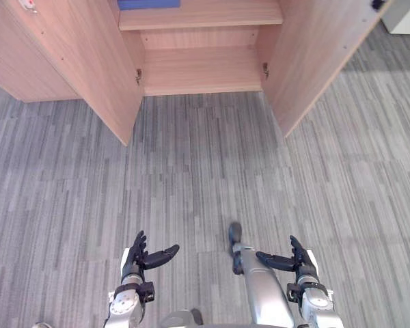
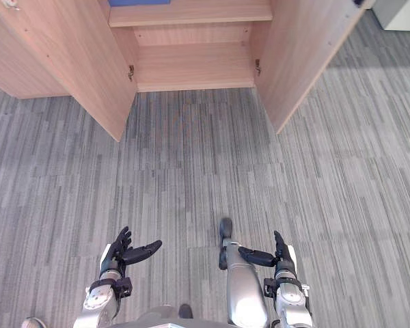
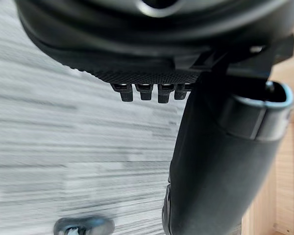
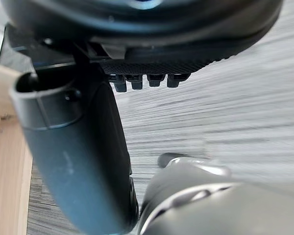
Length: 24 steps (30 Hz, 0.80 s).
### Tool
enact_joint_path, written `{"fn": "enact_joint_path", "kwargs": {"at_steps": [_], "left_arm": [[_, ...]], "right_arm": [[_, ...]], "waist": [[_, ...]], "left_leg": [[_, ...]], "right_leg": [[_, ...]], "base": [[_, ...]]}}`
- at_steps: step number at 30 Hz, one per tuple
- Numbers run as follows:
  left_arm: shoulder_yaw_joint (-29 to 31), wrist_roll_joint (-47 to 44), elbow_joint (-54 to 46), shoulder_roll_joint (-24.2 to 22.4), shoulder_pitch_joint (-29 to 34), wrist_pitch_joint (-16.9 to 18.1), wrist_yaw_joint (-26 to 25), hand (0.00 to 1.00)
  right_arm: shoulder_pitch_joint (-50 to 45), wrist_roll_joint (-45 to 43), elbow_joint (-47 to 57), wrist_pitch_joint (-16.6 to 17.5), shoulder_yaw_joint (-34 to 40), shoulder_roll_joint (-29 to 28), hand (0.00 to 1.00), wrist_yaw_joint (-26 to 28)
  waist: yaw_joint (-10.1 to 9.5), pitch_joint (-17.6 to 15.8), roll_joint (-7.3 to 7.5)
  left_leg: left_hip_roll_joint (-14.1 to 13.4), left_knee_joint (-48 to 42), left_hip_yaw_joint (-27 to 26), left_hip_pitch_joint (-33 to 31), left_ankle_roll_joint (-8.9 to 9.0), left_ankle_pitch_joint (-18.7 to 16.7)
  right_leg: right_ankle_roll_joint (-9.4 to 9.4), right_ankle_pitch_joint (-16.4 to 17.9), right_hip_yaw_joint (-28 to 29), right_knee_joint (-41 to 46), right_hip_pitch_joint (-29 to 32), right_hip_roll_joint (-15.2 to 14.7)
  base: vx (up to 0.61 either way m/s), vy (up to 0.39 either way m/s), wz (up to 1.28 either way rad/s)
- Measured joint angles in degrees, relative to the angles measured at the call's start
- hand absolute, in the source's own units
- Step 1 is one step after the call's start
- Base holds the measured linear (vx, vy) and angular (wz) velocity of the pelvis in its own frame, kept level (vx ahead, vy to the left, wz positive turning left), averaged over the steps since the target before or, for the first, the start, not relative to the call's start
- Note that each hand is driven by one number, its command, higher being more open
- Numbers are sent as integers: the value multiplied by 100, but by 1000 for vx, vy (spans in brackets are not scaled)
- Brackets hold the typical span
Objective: Walk over to the cabinet, pick up the folder, carry it to the office cabinet, place the folder inside the office cabinet, then close the office cabinet door
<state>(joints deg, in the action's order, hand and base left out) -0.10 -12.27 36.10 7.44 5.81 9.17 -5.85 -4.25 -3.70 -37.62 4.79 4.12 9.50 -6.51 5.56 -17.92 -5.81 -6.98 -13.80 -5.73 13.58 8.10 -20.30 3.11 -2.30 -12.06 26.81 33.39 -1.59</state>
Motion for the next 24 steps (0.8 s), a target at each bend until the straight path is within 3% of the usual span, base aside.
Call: {"fn": "enact_joint_path", "kwargs": {"at_steps": [1,2,3,4,5,6,8,9,10,11,12,13,14,15,16,17,19,20,22,24], "left_arm": [[-35,0,55,-105,-34,-2,8,100],[-23,-1,69,-172,20,3,15,100],[-20,0,61,-189,51,21,28,100],[55,0,58,-184,77,64,85,100],[107,0,55,-182,82,74,98,100],[165,1,47,-177,78,79,99,100],[173,9,40,-177,88,79,112,100],[177,29,39,-173,134,78,121,100],[191,50,46,-166,179,70,122,100],[209,50,60,-169,204,62,120,100],[210,49,57,-183,282,35,113,100],[227,51,75,-175,338,21,83,100],[259,52,102,-163,345,7,83,100],[306,53,120,-149,260,-4,77,100],[307,57,63,-157,198,-1,90,100],[306,57,59,-163,215,-1,91,100],[310,79,93,-131,273,-7,81,100],[306,117,131,-84,276,-4,60,100],[305,116,213,7,246,22,-20,100],[308,116,265,47,172,24,-34,100]], "right_arm": [[53,11,6,4,-4,35,100,21],[50,11,-15,9,-42,46,100,28],[52,10,-34,9,-83,48,100,26],[75,7,-36,8,-176,-9,100,20],[93,4,-22,11,-220,-62,100,11],[133,-22,-2,76,-227,-117,100,-1],[207,-65,1,167,-228,-132,100,-3],[264,-67,-23,169,-225,-107,100,-7],[324,-66,-43,172,-210,-92,100,-16],[349,-66,-90,175,-167,-101,100,-21],[356,-67,-240,172,-54,-99,100,-42],[351,-65,-360,154,-49,-87,100,-75],[350,-64,-408,151,-49,-108,100,-74],[346,-54,-403,146,-47,-127,100,-62],[303,-43,-418,121,36,-160,100,-59],[281,-40,-420,105,50,-178,100,-59],[257,19,-432,100,-7,-247,100,-49],[277,106,-471,97,-88,-285,100,-37],[287,115,-469,107,-325,-309,100,-7],[290,161,-474,107,-342,-328,100,5]], "waist": [[33,-6,11],[13,-32,37],[3,-44,21],[-60,-83,37],[-105,-116,86],[-264,-161,213],[-460,-177,294],[-501,-183,316],[-556,-223,393],[-592,-215,379],[-648,-185,383],[-731,-102,430],[-727,-23,506],[-659,71,625],[-611,101,694],[-619,113,720],[-587,101,739],[-552,104,734],[-444,133,678],[-405,139,669]], "left_leg": [[-26,-1230,-24,-396,55,842],[-144,-2291,-83,-747,96,1528],[-309,-3091,-142,-1031,51,1544],[-581,-4437,-284,-1614,-183,1204],[-639,-4811,-343,-1851,-251,1064],[-687,-5129,-560,-2372,-475,842],[-654,-4593,-901,-3151,-656,621],[-510,-3701,-926,-3543,-648,602],[-265,-2358,-857,-3697,-562,706],[-140,-1660,-790,-3702,-525,883],[75,-330,-588,-3688,-497,1484],[222,-164,-459,-3617,-665,2411],[347,-211,-435,-3646,-1065,2525],[484,-312,-453,-3687,-1165,2410],[599,-657,-569,-3624,-1309,2050],[637,-728,-624,-3463,-1323,1855],[766,-644,-720,-2594,-1389,1348],[810,-485,-728,-2090,-1440,1247],[769,26,-568,-1325,-1445,1228],[674,233,-514,-1002,-1440,1225]], "right_leg": [[45,456,-44,212,-315,-56],[52,646,-29,-25,-785,-21],[66,690,-24,-226,-1119,57],[150,756,20,-649,-1778,236],[170,809,74,-835,-2079,292],[171,923,260,-1229,-2645,350],[164,1055,508,-1677,-3246,357],[82,1115,622,-1908,-3608,316],[-79,1207,776,-2068,-3931,206],[-136,1273,839,-2146,-4093,140],[-265,1398,989,-2327,-4387,55],[-420,1525,1199,-2377,-4561,-38],[-459,1549,1207,-2325,-4560,-155],[-479,1560,1196,-2034,-4410,-356],[-545,1546,1323,-1083,-4130,-518],[-672,1485,1388,-561,-4014,-557],[-1484,956,1549,1834,-3306,-713],[-1092,1243,1404,2817,-2898,-785],[-605,1620,840,2893,-2374,-728],[-519,1815,629,2117,-2060,-559]], "base": [[892,-299,16],[885,-299,9],[700,-200,-9],[518,-130,-13],[628,-127,-33],[585,-66,-54],[576,-13,-57],[620,51,-53],[640,74,-55],[669,137,-67],[685,212,-84],[702,240,-79],[721,272,-36],[864,340,12],[851,336,14],[695,282,-11],[556,193,-28],[646,171,-17],[522,63,11],[438,-60,37]]}}
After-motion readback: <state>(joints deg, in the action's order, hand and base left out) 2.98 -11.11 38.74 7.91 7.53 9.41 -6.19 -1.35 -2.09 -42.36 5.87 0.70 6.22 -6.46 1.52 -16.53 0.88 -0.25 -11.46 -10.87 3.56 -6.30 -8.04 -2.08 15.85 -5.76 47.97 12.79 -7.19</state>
